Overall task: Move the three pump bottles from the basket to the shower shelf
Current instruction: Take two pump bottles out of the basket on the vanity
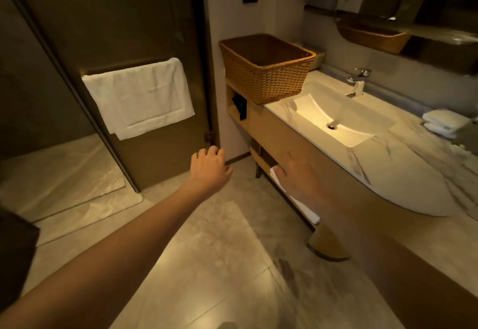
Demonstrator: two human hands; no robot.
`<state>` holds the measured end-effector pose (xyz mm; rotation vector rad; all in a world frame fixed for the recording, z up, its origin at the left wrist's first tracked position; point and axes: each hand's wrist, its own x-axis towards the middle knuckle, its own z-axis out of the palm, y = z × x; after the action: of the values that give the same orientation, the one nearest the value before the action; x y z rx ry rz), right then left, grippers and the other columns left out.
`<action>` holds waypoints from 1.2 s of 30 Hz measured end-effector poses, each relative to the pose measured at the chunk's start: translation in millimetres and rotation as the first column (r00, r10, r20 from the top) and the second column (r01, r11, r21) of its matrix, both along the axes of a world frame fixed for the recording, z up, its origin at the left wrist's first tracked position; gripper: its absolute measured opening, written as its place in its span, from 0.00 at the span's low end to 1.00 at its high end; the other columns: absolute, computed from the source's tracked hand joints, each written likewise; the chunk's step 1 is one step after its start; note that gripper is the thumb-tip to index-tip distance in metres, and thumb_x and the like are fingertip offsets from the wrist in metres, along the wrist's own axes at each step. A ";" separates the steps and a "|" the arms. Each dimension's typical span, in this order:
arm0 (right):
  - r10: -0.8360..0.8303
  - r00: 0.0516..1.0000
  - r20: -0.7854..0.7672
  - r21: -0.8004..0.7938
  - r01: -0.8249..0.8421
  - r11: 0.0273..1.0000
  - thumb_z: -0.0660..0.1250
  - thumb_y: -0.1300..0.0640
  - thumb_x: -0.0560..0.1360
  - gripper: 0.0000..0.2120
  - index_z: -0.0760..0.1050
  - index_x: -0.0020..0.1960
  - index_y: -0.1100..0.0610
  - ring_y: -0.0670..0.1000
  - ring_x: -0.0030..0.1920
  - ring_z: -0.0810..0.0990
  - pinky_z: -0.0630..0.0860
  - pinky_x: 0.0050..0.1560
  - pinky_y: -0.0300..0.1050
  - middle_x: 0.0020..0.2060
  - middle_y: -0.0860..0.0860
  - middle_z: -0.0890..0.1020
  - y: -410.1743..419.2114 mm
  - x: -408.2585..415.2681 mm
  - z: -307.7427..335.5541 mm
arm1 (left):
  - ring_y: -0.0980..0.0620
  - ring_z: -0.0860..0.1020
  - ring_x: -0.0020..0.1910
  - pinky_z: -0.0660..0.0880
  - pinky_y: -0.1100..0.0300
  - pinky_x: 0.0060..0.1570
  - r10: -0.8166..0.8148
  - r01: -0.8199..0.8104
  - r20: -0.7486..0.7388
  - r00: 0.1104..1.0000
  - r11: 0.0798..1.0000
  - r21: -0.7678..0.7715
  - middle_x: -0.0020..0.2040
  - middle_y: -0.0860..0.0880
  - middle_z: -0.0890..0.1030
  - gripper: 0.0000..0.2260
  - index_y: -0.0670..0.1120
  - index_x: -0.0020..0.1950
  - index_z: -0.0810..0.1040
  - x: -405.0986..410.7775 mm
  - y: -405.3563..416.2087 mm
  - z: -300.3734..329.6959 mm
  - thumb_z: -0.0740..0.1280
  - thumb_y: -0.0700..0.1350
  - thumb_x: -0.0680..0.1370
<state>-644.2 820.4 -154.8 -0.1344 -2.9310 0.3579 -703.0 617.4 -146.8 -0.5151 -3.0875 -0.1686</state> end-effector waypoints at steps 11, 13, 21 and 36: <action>0.045 0.999 -0.031 0.027 -0.044 0.999 0.58 0.53 0.79 0.16 0.73 0.60 0.63 0.60 0.57 0.75 0.72 0.54 0.52 0.57 0.61 0.77 41.2 -218.9 16.8 | 0.41 0.68 0.65 0.66 0.47 0.63 0.057 -0.056 -0.035 0.998 0.997 0.046 0.68 0.44 0.70 0.22 0.45 0.69 0.66 -207.8 43.2 2.3 0.58 0.54 0.78; 0.059 0.996 -0.061 -0.008 -0.059 0.998 0.59 0.54 0.79 0.17 0.72 0.63 0.63 0.61 0.59 0.74 0.72 0.56 0.52 0.58 0.61 0.77 44.0 -255.6 18.0 | 0.41 0.68 0.66 0.66 0.47 0.64 0.058 -0.057 -0.035 0.998 0.998 0.038 0.69 0.44 0.69 0.22 0.45 0.70 0.66 -243.7 47.8 2.3 0.59 0.54 0.78; 0.117 0.971 -0.210 -0.051 -0.130 0.990 0.57 0.53 0.80 0.17 0.72 0.66 0.57 0.55 0.65 0.71 0.64 0.66 0.52 0.62 0.54 0.76 85.4 -392.0 39.8 | 0.41 0.68 0.67 0.67 0.47 0.65 0.043 -0.035 -0.100 0.994 0.996 0.085 0.69 0.44 0.70 0.23 0.45 0.71 0.66 -372.4 80.9 18.8 0.59 0.53 0.78; 0.147 0.981 -0.125 -0.040 -0.153 0.987 0.58 0.50 0.79 0.23 0.65 0.71 0.58 0.58 0.70 0.65 0.62 0.69 0.54 0.68 0.58 0.70 188.9 -628.6 48.1 | 0.43 0.66 0.69 0.63 0.50 0.67 -0.008 0.058 -0.239 0.971 0.977 0.204 0.70 0.44 0.69 0.22 0.44 0.72 0.65 -592.8 191.5 49.6 0.57 0.50 0.80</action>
<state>-1272.8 1009.3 -106.8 0.0991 -2.8191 0.4443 -1295.8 809.0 -97.2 -0.5346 -2.7879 -0.3980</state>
